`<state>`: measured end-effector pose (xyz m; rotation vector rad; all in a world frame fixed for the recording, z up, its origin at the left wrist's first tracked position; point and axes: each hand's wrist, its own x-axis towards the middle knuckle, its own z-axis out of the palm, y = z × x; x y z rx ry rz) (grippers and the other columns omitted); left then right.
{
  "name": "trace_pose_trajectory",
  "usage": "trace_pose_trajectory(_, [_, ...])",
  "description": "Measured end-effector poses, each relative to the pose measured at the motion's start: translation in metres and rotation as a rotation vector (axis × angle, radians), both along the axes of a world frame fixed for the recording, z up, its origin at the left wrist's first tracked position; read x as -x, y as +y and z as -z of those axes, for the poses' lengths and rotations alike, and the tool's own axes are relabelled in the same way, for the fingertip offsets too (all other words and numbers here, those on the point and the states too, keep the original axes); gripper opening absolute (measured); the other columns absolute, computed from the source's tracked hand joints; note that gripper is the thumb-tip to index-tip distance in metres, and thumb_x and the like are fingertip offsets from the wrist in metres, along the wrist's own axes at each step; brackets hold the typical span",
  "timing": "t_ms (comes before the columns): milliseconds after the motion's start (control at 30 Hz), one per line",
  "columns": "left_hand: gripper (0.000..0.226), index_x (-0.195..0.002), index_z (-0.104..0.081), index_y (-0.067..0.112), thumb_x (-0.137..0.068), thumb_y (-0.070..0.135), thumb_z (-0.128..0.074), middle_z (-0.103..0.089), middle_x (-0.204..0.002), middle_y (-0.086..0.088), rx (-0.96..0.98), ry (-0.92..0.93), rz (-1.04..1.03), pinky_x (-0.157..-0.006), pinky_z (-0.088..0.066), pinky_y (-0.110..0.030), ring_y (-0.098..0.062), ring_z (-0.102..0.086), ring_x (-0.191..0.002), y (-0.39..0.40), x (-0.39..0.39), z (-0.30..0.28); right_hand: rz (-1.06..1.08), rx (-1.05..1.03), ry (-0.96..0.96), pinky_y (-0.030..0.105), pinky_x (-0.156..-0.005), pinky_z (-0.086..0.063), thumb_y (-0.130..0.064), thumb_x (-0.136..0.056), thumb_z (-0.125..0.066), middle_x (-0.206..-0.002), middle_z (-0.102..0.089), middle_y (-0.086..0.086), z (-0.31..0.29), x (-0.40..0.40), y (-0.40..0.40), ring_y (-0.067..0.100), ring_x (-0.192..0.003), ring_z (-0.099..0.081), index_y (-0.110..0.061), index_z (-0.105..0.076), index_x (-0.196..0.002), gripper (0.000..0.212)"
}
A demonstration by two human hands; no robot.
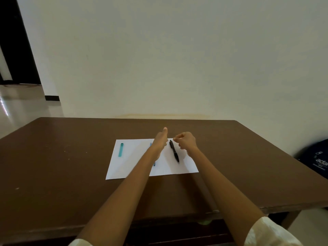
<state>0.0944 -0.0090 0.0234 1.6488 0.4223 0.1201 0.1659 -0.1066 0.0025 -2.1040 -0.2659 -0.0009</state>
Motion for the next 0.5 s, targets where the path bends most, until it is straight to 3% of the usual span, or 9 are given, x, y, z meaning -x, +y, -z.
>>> trace_pose_trajectory(67, [0.049, -0.135, -0.039, 0.010, -0.101, 0.041, -0.023, -0.052, -0.132, -0.011, -0.034, -0.027, -0.027, -0.100, -0.035, -0.036, -0.025, -0.049, -0.119, 0.008, 0.009, -0.003, -0.015, -0.014, -0.054, 0.030, -0.075, -0.054, -0.017, -0.089, -0.063, -0.106, -0.068, 0.011, -0.002, 0.011, 0.006, 0.015, -0.075, -0.058, -0.004, -0.067, -0.099, 0.017])
trace_pose_trajectory(133, [0.026, -0.099, -0.052, 0.018, -0.101, 0.032, -0.030, -0.056, -0.102, -0.005, -0.091, -0.065, -0.068, -0.088, -0.037, -0.033, -0.020, -0.051, -0.101, 0.018, 0.016, -0.004, -0.060, 0.054, -0.043, 0.025, -0.067, -0.053, -0.022, -0.088, -0.063, -0.107, -0.067, 0.012, 0.000, 0.023, 0.018, 0.011, -0.070, -0.057, -0.007, -0.063, -0.104, 0.021])
trace_pose_trajectory(200, [0.027, -0.074, -0.042, 0.021, -0.099, 0.023, -0.035, -0.043, -0.079, 0.003, -0.170, -0.060, -0.143, -0.080, -0.036, -0.028, -0.013, -0.045, -0.082, 0.030, 0.027, -0.004, -0.116, 0.181, 0.000, 0.017, -0.059, -0.048, -0.029, -0.088, -0.064, -0.110, -0.065, 0.011, 0.003, 0.036, 0.033, 0.011, -0.068, -0.058, -0.010, -0.058, -0.111, 0.030])
trace_pose_trajectory(300, [0.018, -0.083, -0.050, 0.014, -0.097, 0.013, -0.039, -0.046, -0.083, -0.001, -0.214, -0.006, -0.238, -0.075, -0.041, -0.024, -0.014, -0.049, -0.082, 0.049, 0.045, 0.000, -0.185, 0.338, -0.020, 0.024, -0.074, -0.048, -0.042, -0.085, -0.064, -0.121, -0.061, 0.011, 0.012, 0.053, 0.053, 0.020, -0.091, -0.064, -0.011, -0.048, -0.124, 0.052])
trace_pose_trajectory(400, [0.022, -0.109, -0.056, 0.001, -0.097, 0.011, -0.040, -0.055, -0.101, -0.013, -0.240, 0.058, -0.223, -0.085, -0.045, -0.030, -0.024, -0.058, -0.096, 0.063, 0.065, 0.003, -0.203, 0.427, -0.089, 0.028, -0.079, -0.047, -0.046, -0.082, -0.066, -0.123, -0.059, 0.011, 0.019, 0.065, 0.065, 0.025, -0.105, -0.061, -0.008, -0.036, -0.134, 0.071])
trace_pose_trajectory(500, [0.022, -0.108, -0.056, 0.002, -0.095, 0.012, -0.042, -0.055, -0.094, -0.009, -0.165, 0.008, -0.162, -0.069, -0.046, -0.026, -0.012, -0.051, -0.070, 0.071, 0.076, 0.009, -0.161, 0.447, -0.116, 0.027, -0.073, -0.048, -0.034, -0.084, -0.066, -0.114, -0.062, 0.012, 0.018, 0.070, 0.068, 0.024, -0.097, -0.064, -0.008, -0.037, -0.130, 0.061])
